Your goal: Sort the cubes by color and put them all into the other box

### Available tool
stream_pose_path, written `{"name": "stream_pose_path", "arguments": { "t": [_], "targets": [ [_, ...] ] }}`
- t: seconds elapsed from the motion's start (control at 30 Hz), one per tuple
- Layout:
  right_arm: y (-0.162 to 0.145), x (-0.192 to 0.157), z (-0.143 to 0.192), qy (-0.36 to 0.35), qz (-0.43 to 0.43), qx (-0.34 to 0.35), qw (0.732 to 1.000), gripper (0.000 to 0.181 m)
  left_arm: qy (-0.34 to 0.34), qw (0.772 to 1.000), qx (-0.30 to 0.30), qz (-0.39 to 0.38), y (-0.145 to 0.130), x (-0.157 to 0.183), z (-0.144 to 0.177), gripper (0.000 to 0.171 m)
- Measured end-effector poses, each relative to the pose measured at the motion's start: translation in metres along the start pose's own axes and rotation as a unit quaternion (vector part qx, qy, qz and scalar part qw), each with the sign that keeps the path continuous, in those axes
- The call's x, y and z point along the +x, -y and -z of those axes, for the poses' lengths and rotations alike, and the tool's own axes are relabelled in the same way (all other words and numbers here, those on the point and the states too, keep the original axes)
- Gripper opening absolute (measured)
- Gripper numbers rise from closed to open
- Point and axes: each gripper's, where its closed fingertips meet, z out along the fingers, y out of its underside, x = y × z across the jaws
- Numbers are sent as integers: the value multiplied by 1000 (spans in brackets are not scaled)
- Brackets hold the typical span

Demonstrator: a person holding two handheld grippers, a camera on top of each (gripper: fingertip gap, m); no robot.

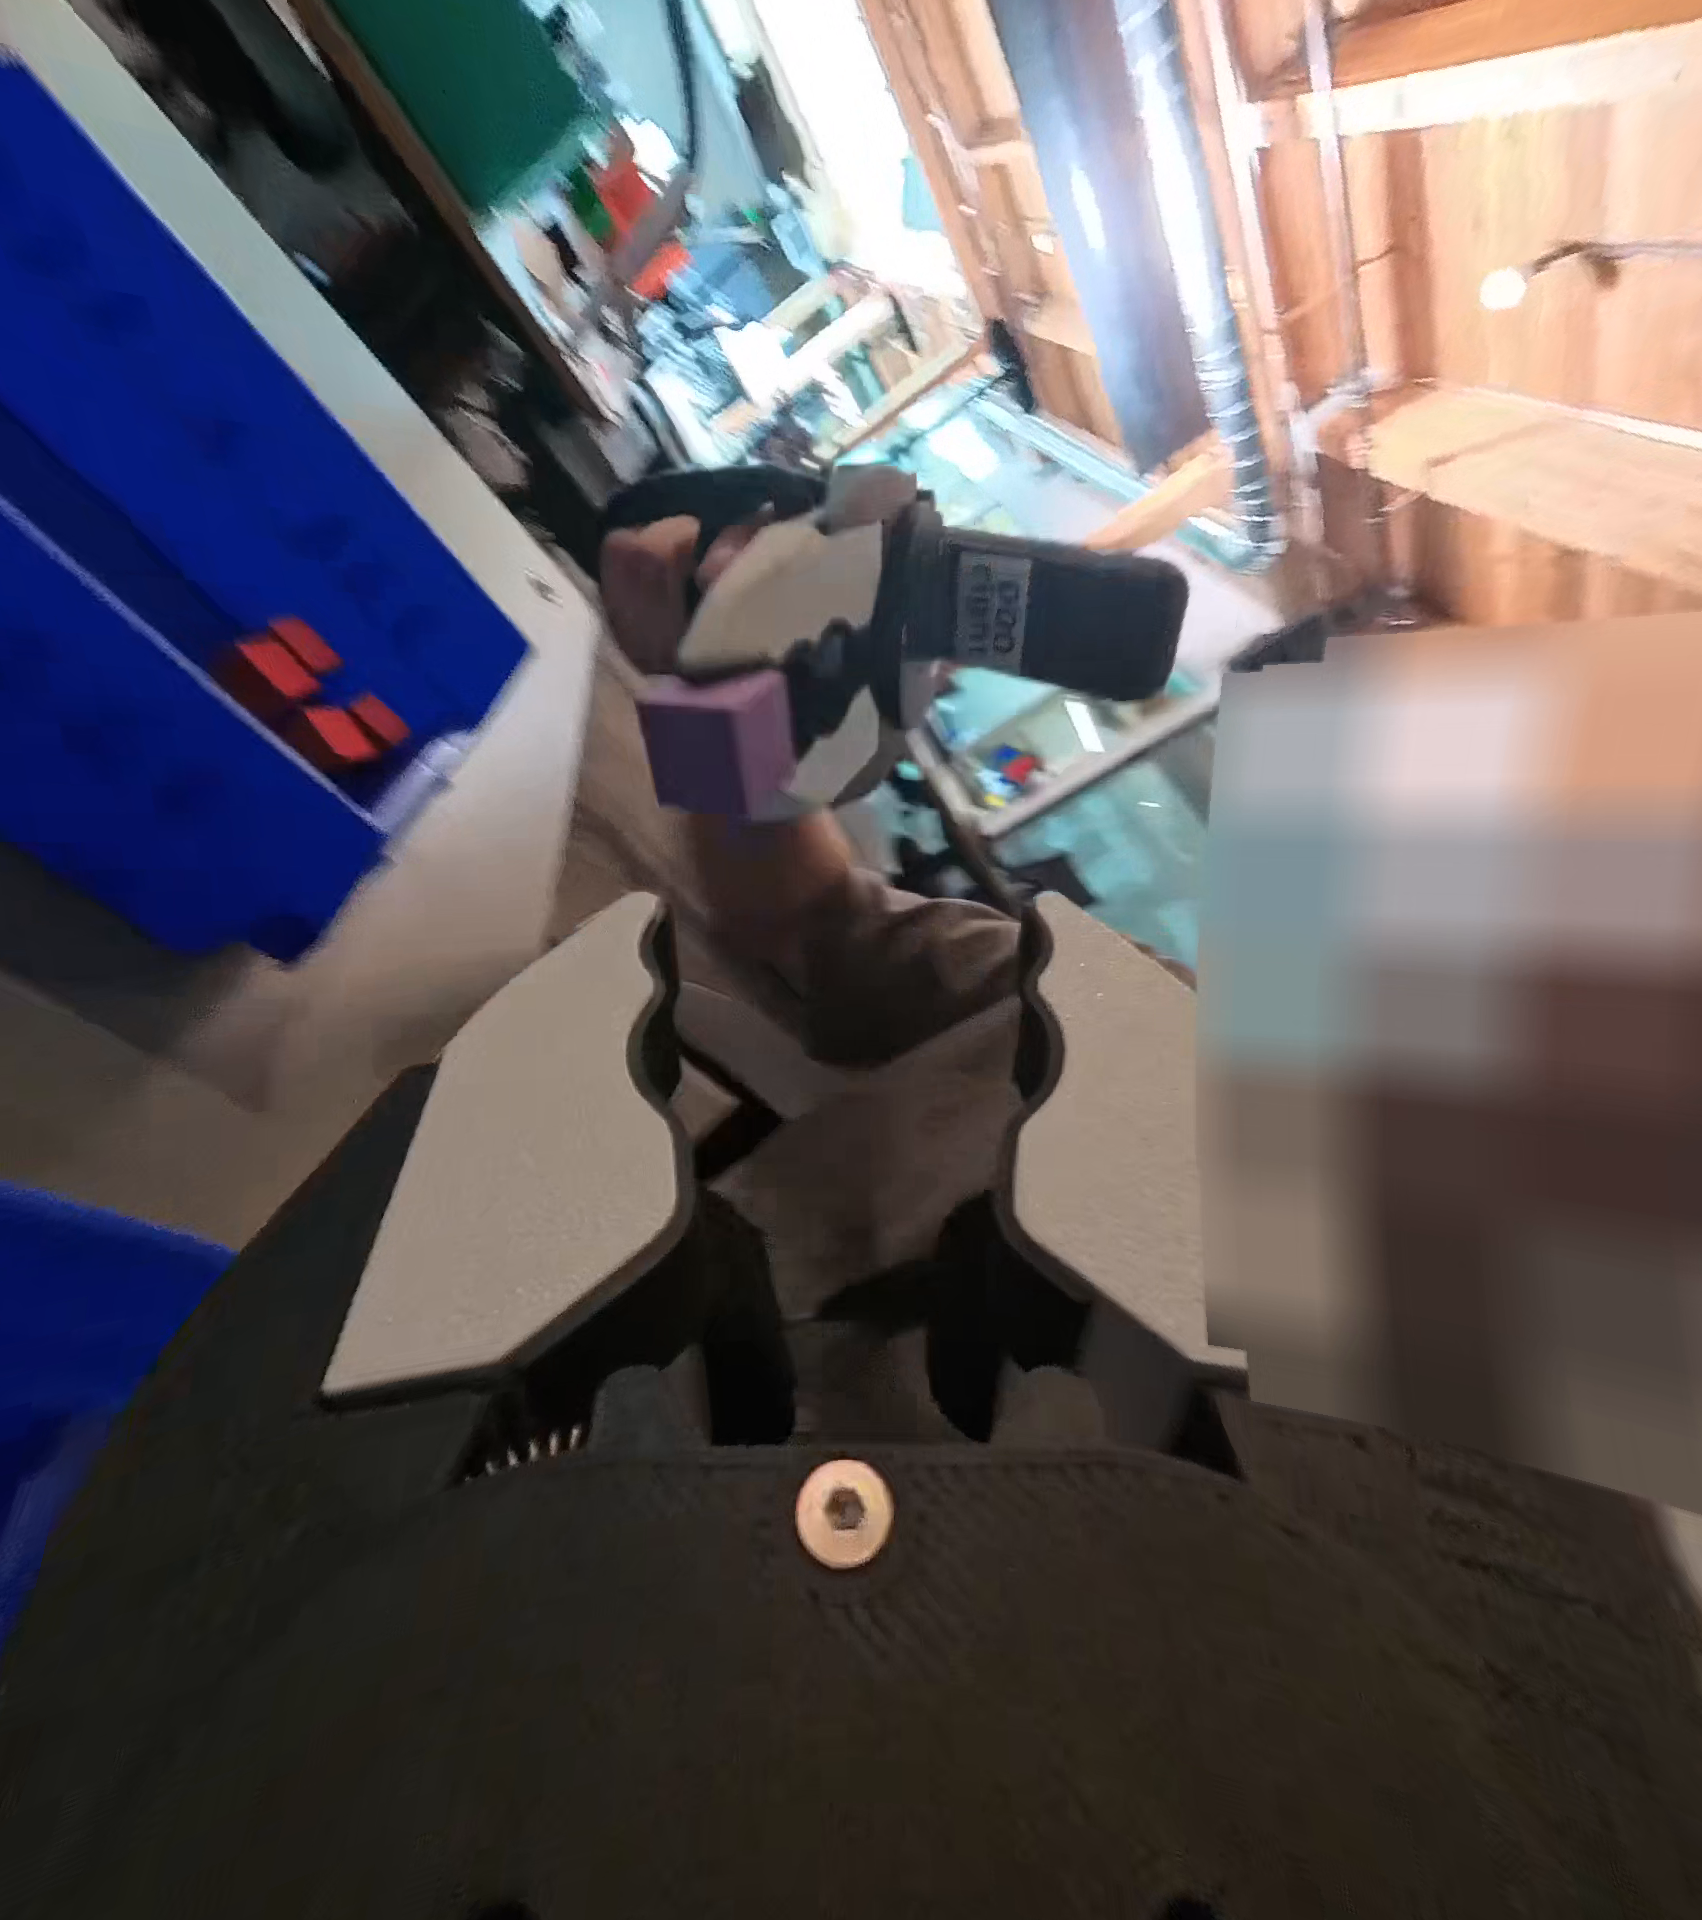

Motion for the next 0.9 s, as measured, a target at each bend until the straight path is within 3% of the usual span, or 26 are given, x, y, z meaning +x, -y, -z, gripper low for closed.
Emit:
{"name": "stream_pose_path", "arguments": {
  "t": [0.03, 0.17, 0.3, 0.53, 0.83, 0.9],
  "targets": [
    [-23, 6, 7, 13, -16, -47, 999, 27, 31, 999, 8, -28, 2, -1, 4, 64],
    [-131, 12, 27, 82, -104, -246, 960, 27, 78, 992, 45, -90, 0, 8, 18, 56],
    [-194, -2, 21, 147, -138, -347, 916, 28, 103, 985, 75, -113, -5, 10, 29, 53],
    [-226, -28, -11, 226, -144, -404, 875, 28, 157, 979, 80, -102, -13, -5, 49, 53],
    [-226, -42, -19, 258, -148, -425, 855, 29, 192, 971, 94, -103, -7, -12, 71, 52],
    [-226, -40, -20, 251, -152, -422, 858, 36, 212, 968, 92, -102, -6, -19, 75, 52]
  ]
}}
